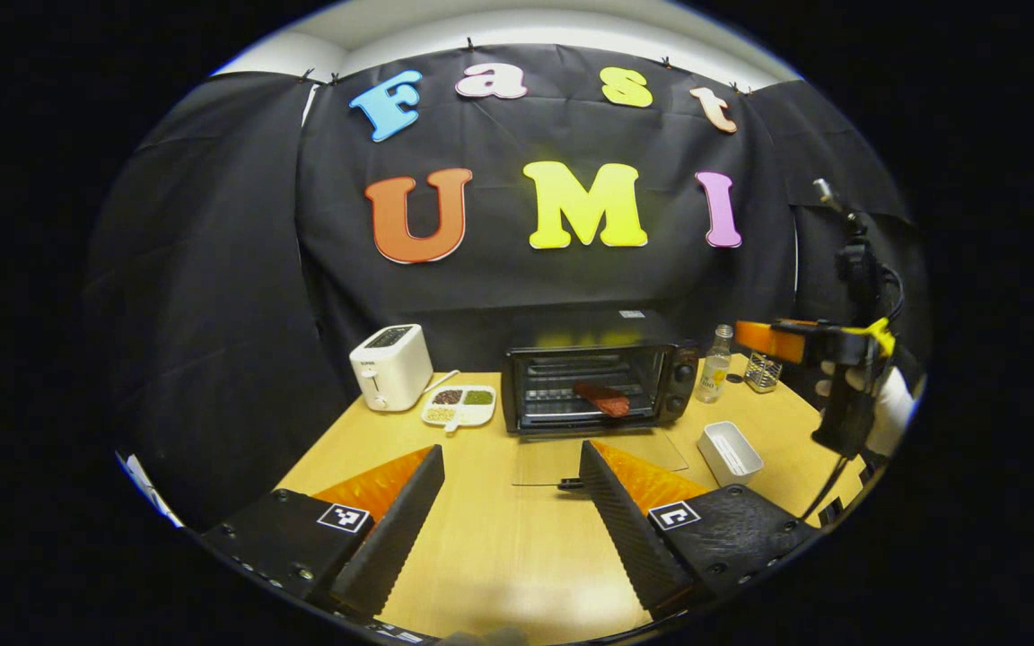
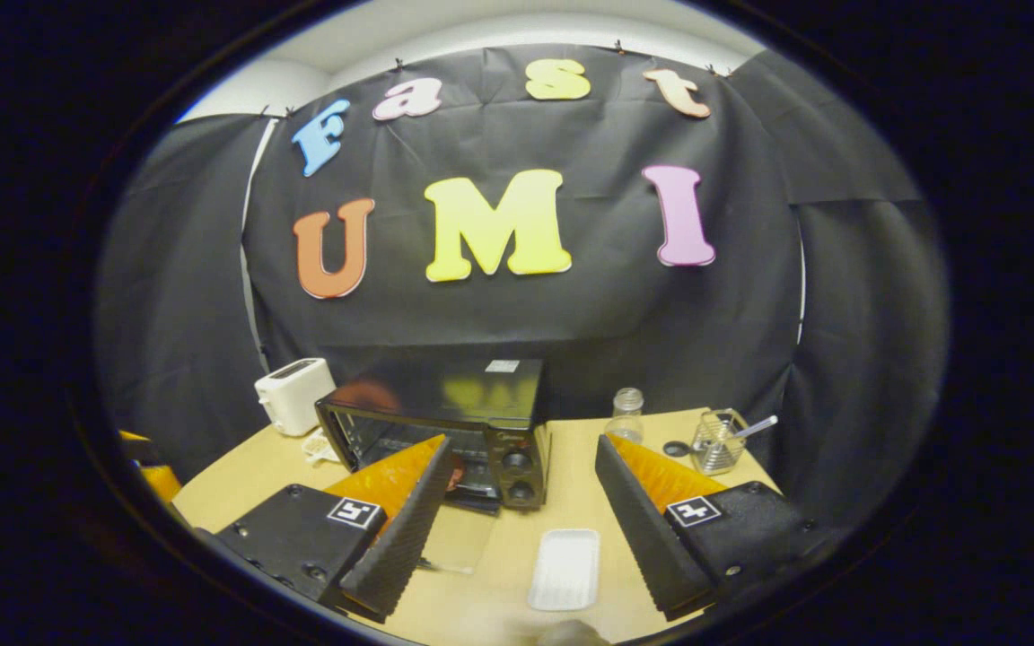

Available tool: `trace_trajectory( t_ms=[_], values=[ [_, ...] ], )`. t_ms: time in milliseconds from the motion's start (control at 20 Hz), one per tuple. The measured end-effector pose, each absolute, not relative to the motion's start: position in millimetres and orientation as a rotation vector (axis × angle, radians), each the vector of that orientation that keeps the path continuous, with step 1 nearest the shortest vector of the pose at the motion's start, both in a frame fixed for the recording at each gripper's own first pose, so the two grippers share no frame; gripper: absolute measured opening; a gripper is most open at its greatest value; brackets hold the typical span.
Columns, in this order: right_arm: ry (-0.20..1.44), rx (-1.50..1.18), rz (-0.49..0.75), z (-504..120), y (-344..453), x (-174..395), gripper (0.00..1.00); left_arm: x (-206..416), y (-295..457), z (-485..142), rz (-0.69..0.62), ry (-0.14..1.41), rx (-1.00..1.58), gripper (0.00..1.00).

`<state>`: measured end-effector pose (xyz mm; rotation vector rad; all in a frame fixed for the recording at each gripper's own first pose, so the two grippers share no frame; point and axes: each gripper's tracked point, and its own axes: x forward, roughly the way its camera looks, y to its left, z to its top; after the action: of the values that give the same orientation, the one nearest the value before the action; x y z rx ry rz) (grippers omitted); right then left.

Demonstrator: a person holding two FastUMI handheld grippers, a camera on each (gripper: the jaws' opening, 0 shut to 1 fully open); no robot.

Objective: Open the electric oven with the left hand, put the food in, and close the electric oven.

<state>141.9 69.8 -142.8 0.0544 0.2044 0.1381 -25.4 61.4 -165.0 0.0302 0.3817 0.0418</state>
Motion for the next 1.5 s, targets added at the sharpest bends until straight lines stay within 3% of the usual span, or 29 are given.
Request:
trace_trajectory(
  t_ms=[500,550,650,700,750,800,850,950,1000,1250,1500],
  values=[
    [0.175,0.031,0.152,-110,-119,51,1.0,-26,-51,-248,0.113,0.532,0.04,0.97],
    [0.181,0.031,0.149,-109,-131,47,0.96,-25,-54,-257,0.12,0.55,0.038,0.97],
    [0.176,0.042,0.131,-104,-146,39,1.0,-21,-61,-283,0.117,0.61,0.027,0.97],
    [0.175,0.028,0.115,-103,-152,36,0.96,-16,-62,-295,0.117,0.629,0.034,0.97],
    [0.177,0.014,0.099,-104,-155,33,1.0,-12,-61,-306,0.109,0.645,0.036,0.97],
    [0.179,0.014,0.088,-103,-155,31,0.96,-5,-59,-318,0.102,0.666,0.042,0.97],
    [0.185,0.018,0.071,-101,-154,29,1.0,-1,-54,-330,0.092,0.681,0.048,0.97],
    [0.201,0.026,0.046,-100,-147,26,0.96,11,-49,-347,0.073,0.702,0.059,0.98],
    [0.206,0.021,0.032,-98,-143,27,1.0,19,-47,-354,0.065,0.706,0.061,0.97],
    [0.217,0.023,-0.082,-88,-135,22,0.96,50,-48,-392,-0.005,0.748,0.052,0.97],
    [0.234,0.016,-0.153,-91,-121,12,1.0,64,-36,-398,-0.033,0.736,0.083,0.98]
  ],
)
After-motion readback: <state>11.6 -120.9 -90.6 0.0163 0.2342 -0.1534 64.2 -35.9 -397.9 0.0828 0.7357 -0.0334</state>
